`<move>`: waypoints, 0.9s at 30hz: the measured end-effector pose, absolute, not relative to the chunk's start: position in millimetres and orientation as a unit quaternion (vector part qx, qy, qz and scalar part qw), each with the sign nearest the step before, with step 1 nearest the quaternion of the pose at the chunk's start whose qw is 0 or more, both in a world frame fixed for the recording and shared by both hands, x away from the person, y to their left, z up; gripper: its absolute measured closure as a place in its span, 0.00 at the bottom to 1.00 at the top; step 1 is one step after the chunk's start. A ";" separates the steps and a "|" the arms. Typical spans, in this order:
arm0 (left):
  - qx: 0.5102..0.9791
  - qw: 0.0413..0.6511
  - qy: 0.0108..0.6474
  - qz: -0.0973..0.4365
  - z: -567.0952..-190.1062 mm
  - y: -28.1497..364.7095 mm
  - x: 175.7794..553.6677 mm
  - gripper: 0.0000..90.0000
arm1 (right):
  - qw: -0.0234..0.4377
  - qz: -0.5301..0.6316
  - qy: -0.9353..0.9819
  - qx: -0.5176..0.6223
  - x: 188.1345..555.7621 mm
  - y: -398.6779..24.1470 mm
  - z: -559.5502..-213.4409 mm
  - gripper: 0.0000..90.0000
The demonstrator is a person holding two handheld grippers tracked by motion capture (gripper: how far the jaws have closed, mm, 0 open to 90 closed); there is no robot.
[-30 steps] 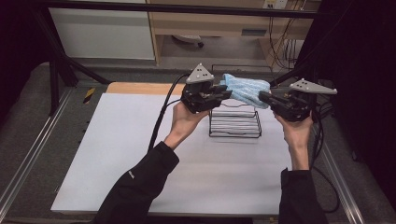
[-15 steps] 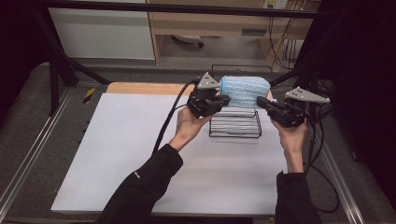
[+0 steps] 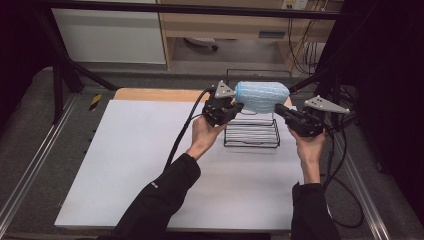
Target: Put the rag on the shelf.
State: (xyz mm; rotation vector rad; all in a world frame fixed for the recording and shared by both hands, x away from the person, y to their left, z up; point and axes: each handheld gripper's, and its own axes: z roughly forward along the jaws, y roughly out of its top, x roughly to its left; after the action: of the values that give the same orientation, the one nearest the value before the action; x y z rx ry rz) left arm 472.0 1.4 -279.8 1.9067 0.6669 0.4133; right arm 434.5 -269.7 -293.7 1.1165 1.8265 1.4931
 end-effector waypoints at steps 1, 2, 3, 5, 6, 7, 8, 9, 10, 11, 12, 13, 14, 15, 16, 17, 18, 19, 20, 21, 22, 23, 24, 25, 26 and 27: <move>0.793 0.516 0.276 0.170 -279.6 2.2 471.2 0.99 | 0.262 0.552 0.675 0.413 434.5 -269.7 -294.0 0.97; 0.793 0.517 0.274 0.169 -279.1 3.0 469.7 0.99 | 0.262 0.553 0.675 0.411 433.7 -269.6 -293.8 0.96; 0.793 0.519 0.271 0.170 -278.4 4.0 468.2 0.99 | 0.263 0.554 0.676 0.408 432.3 -269.5 -293.3 0.95; 0.793 0.521 0.269 0.167 -275.7 6.1 465.4 0.98 | 0.267 0.554 0.678 0.403 428.7 -268.7 -291.1 0.93; 0.791 0.524 0.268 0.166 -274.0 7.3 463.8 0.98 | 0.269 0.555 0.678 0.400 427.0 -268.3 -289.4 0.92; 0.790 0.527 0.267 0.164 -272.0 8.3 462.3 0.98 | 0.269 0.555 0.679 0.398 425.2 -267.9 -287.4 0.90; 0.788 0.531 0.265 0.161 -270.0 9.5 460.6 0.97 | 0.271 0.557 0.679 0.395 423.7 -267.4 -285.2 0.89; 0.787 0.534 0.263 0.162 -267.3 10.6 458.4 0.96 | 0.272 0.557 0.679 0.393 422.3 -266.8 -282.8 0.88; 0.787 0.535 0.262 0.163 -265.5 11.1 457.1 0.95 | 0.272 0.557 0.680 0.391 420.9 -266.1 -279.9 0.85; 0.786 0.536 0.260 0.166 -262.5 12.1 455.5 0.93 | 0.272 0.557 0.680 0.391 420.4 -265.8 -278.2 0.84; 0.786 0.536 0.260 0.166 -260.8 12.5 454.5 0.92 | 0.270 0.557 0.681 0.391 419.7 -265.4 -275.4 0.83; 0.784 0.537 0.261 0.168 -257.9 13.4 453.1 0.91 | 0.270 0.556 0.682 0.391 419.7 -265.1 -273.9 0.81; 0.783 0.539 0.261 0.169 -256.4 14.2 452.3 0.90 | 0.268 0.556 0.682 0.392 419.5 -264.6 -271.8 0.79; 0.782 0.539 0.262 0.168 -253.8 15.5 451.5 0.88 | 0.267 0.557 0.682 0.392 419.3 -264.4 -270.6 0.78; 0.782 0.540 0.264 0.167 -251.9 16.6 451.2 0.87 | 0.266 0.557 0.682 0.392 419.2 -263.9 -269.0 0.77; 0.781 0.540 0.265 0.166 -250.3 17.8 450.9 0.86 | 0.265 0.557 0.682 0.392 419.0 -263.8 -267.8 0.75; 0.780 0.541 0.267 0.165 -249.0 19.2 450.7 0.84 | 0.264 0.558 0.682 0.391 418.9 -263.8 -266.7 0.74; 0.779 0.542 0.269 0.164 -247.9 20.7 450.4 0.83 | 0.263 0.559 0.682 0.392 418.7 -264.0 -265.6 0.72; 0.779 0.541 0.270 0.163 -247.0 22.4 450.3 0.81 | 0.262 0.559 0.682 0.392 418.5 -264.3 -264.5 0.70; 0.780 0.541 0.271 0.162 -246.6 23.7 450.2 0.79 | 0.261 0.560 0.681 0.392 418.2 -264.4 -263.6 0.67; 0.780 0.539 0.273 0.161 -246.3 26.2 450.0 0.78 | 0.261 0.561 0.681 0.392 418.0 -264.5 -263.0 0.65; 0.781 0.538 0.274 0.161 -246.4 28.2 449.6 0.76 | 0.260 0.561 0.681 0.392 417.1 -264.4 -261.9 0.63; 0.781 0.537 0.274 0.163 -246.5 29.9 449.3 0.74 | 0.260 0.561 0.682 0.391 416.3 -264.2 -261.1 0.60; 0.782 0.535 0.275 0.165 -246.9 32.1 448.8 0.71 | 0.260 0.562 0.682 0.390 415.6 -263.9 -260.5 0.57; 0.784 0.531 0.275 0.166 -247.3 34.7 448.4 0.68 | 0.259 0.562 0.684 0.387 414.7 -263.3 -259.7 0.54; 0.785 0.530 0.276 0.166 -247.8 37.5 447.8 0.66 | 0.259 0.561 0.686 0.385 413.6 -262.4 -258.8 0.50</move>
State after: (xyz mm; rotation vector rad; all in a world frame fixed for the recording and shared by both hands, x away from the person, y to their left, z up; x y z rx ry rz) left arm 447.8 37.5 -247.8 1.8735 0.6593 0.3962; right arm 413.6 -262.4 -258.8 1.0440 1.8585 1.5206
